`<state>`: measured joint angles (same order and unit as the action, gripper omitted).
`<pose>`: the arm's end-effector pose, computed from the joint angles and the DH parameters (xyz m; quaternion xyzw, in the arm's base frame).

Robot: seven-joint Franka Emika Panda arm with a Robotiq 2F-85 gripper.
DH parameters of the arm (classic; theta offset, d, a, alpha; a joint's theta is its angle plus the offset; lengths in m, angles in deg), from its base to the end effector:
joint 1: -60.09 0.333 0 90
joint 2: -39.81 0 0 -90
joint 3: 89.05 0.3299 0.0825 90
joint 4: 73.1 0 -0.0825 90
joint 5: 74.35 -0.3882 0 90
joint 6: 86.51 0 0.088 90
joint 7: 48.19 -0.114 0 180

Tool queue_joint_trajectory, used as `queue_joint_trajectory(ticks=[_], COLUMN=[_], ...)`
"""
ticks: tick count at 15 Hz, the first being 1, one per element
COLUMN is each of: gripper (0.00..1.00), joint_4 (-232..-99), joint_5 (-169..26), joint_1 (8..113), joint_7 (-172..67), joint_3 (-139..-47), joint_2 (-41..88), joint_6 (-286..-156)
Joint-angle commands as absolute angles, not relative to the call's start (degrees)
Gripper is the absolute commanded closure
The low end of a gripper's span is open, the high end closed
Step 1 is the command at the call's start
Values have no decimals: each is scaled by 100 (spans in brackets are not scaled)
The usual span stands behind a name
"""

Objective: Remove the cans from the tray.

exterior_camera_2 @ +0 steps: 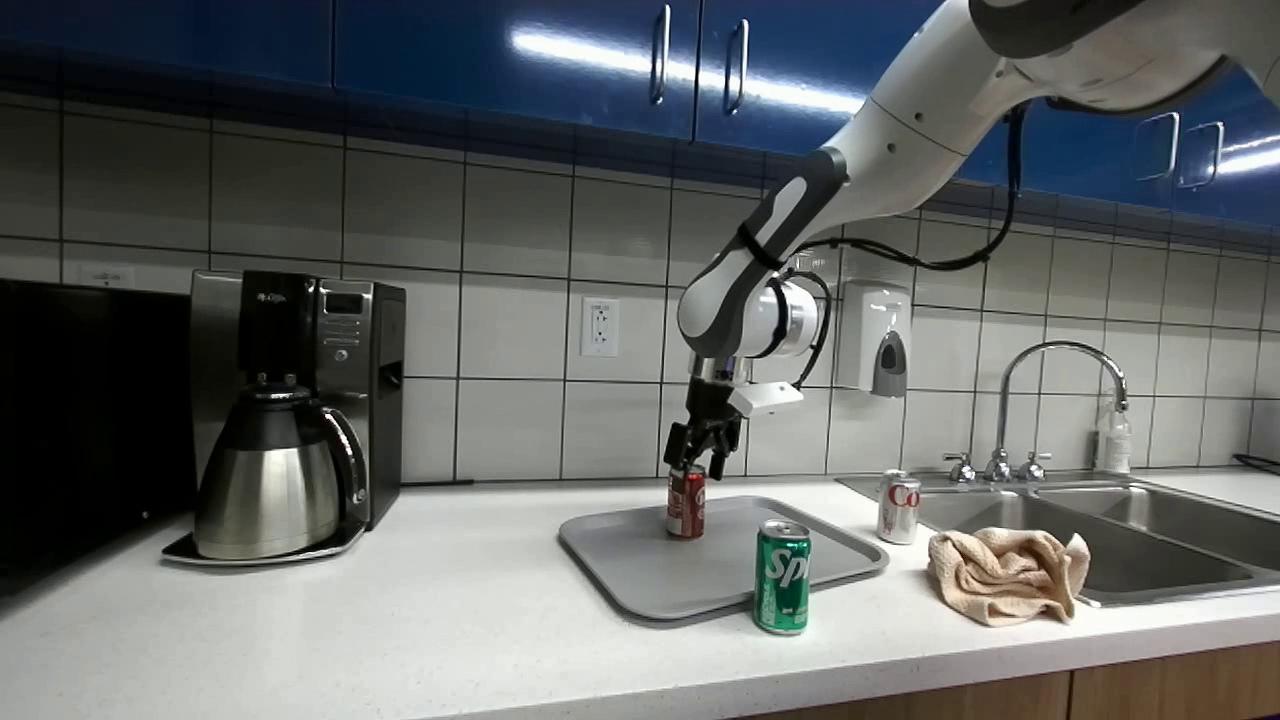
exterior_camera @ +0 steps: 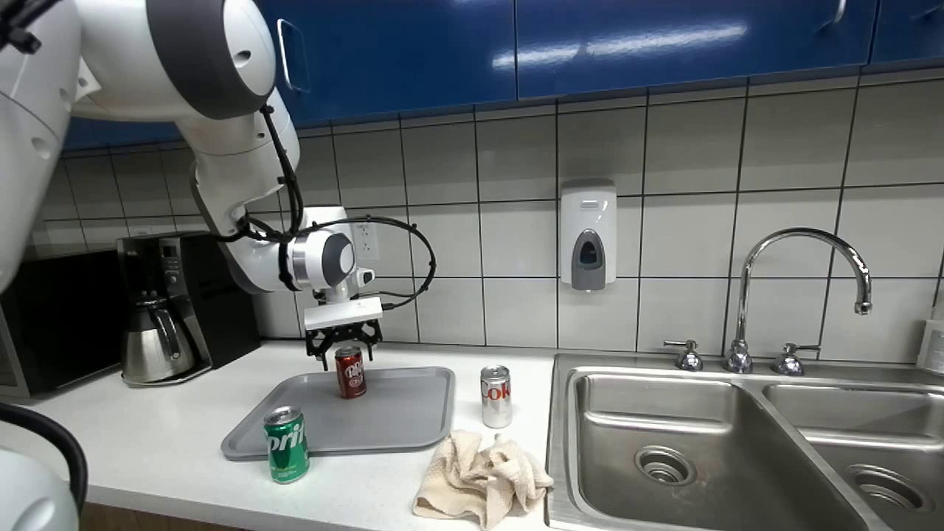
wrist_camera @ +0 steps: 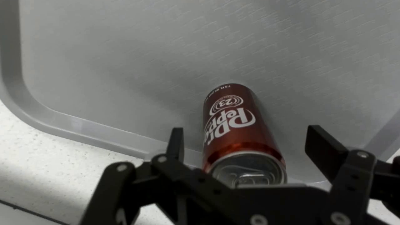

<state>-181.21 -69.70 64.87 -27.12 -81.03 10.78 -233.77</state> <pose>0.6484 0.1416 0.2592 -0.9465 -0.3094 -0.0916 0.0014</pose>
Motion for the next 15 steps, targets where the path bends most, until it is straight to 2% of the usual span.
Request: queue_joint_trajectory(ticks=[1, 14, 15], gripper=[0, 0, 2], joint_4=[-17736, -17448, -17443], joint_5=[-6778, -6765, -6755], joint_1=[6607, 6685, 6686], joint_7=[-2983, -3036, -3028], joint_3=[-8193, -8227, -8231], joint_2=[875, 655, 654], joint_6=[-23095, -23017, -23008])
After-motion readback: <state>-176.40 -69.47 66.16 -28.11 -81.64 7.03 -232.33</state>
